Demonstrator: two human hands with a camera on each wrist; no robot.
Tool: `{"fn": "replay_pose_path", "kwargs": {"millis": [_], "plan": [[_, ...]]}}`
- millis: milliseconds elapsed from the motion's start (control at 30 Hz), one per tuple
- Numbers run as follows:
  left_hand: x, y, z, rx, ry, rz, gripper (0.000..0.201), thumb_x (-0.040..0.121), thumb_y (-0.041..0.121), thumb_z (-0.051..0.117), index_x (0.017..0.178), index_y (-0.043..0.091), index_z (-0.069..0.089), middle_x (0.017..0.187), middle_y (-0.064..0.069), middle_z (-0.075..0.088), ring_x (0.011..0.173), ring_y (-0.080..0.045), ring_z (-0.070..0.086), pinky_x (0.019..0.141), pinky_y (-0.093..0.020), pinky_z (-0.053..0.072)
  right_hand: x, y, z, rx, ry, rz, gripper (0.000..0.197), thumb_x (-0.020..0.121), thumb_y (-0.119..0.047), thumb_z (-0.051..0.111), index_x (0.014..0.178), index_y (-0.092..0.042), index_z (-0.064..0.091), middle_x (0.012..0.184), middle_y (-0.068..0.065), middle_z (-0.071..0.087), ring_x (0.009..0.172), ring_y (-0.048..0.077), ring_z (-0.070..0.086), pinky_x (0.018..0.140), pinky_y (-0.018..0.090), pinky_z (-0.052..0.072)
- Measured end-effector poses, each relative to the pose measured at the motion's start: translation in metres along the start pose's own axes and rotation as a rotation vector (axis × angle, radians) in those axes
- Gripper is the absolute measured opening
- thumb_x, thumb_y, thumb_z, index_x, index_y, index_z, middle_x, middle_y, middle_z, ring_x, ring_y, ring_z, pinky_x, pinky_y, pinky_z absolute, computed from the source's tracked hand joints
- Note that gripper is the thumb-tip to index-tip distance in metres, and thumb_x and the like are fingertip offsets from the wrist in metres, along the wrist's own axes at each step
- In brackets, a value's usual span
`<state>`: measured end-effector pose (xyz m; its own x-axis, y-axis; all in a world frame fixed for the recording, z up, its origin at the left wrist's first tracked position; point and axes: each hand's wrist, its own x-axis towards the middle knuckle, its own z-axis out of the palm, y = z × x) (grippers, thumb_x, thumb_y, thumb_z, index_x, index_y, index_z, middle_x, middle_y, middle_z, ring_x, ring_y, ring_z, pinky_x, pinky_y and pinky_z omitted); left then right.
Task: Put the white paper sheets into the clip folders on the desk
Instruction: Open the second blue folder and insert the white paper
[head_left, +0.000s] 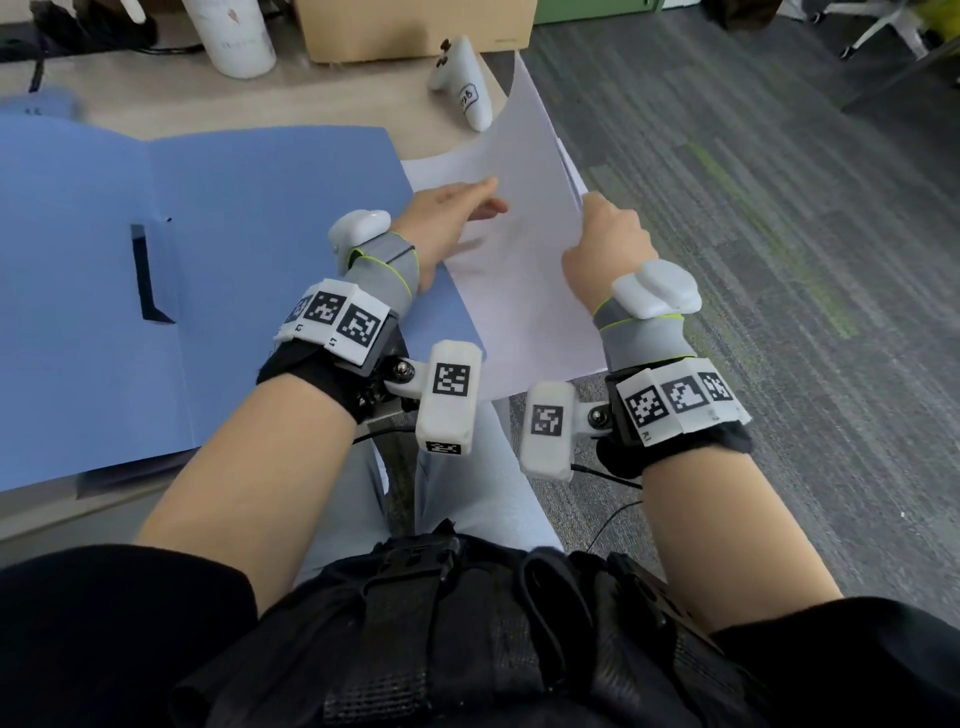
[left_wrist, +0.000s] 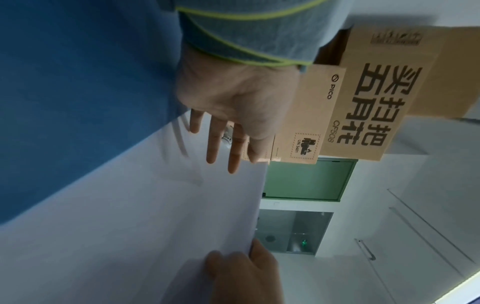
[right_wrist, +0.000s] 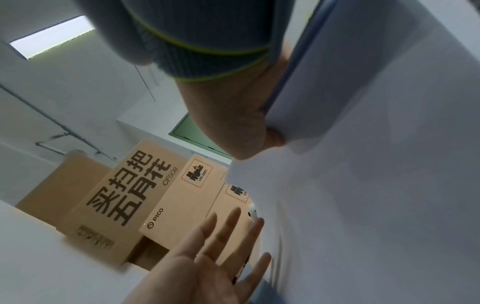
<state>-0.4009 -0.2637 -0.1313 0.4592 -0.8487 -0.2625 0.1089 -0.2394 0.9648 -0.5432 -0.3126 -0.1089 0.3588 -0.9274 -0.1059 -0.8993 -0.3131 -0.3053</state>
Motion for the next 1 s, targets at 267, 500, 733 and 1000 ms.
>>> {"fn": "replay_pose_path", "kwargs": {"millis": [267, 500, 733, 1000], "plan": [[0.004, -0.010, -0.033, 0.399, 0.336, 0.027, 0.037, 0.084, 0.011, 0.058, 0.121, 0.010, 0.056, 0.125, -0.007, 0.057, 0.108, -0.019, 0.058, 0.087, -0.023, 0.049, -0.016, -0.015, -0.028, 0.188, 0.387, -0.032, 0.052, 0.081, 0.001, 0.036, 0.131, -0.016, 0.042, 0.121, 0.010, 0.056, 0.104, 0.038, 0.053, 0.071, 0.036, 0.031], [-0.015, -0.002, -0.049, 0.432, 0.307, 0.019, 0.035, 0.092, 0.021, 0.041, 0.121, 0.006, 0.054, 0.124, -0.012, 0.059, 0.108, -0.030, 0.057, 0.082, -0.035, 0.046, -0.033, -0.035, -0.035, 0.516, 0.665, -0.197, 0.068, 0.075, -0.001, 0.031, 0.140, -0.017, 0.041, 0.132, -0.003, 0.055, 0.103, 0.030, 0.054, 0.071, 0.028, 0.032], [-0.034, 0.021, -0.078, 0.099, 0.394, 0.378, 0.011, 0.094, 0.028, 0.041, 0.087, 0.023, 0.047, 0.084, 0.007, 0.054, 0.084, -0.014, 0.048, 0.080, -0.032, 0.045, -0.038, -0.059, -0.031, 0.771, 0.840, -0.556, 0.053, 0.077, -0.003, 0.032, 0.125, 0.005, 0.052, 0.111, 0.010, 0.066, 0.089, 0.024, 0.058, 0.074, 0.022, 0.041], [-0.060, 0.027, -0.127, -0.006, 0.590, 0.736, 0.011, 0.089, 0.019, 0.038, 0.099, 0.019, 0.045, 0.088, 0.002, 0.052, 0.072, 0.002, 0.047, 0.074, -0.018, 0.040, -0.025, -0.087, -0.005, 1.022, 0.599, -0.574, 0.029, 0.078, -0.004, 0.052, 0.103, 0.006, 0.062, 0.071, -0.025, 0.051, 0.059, -0.004, 0.046, 0.063, 0.019, 0.040]]}}
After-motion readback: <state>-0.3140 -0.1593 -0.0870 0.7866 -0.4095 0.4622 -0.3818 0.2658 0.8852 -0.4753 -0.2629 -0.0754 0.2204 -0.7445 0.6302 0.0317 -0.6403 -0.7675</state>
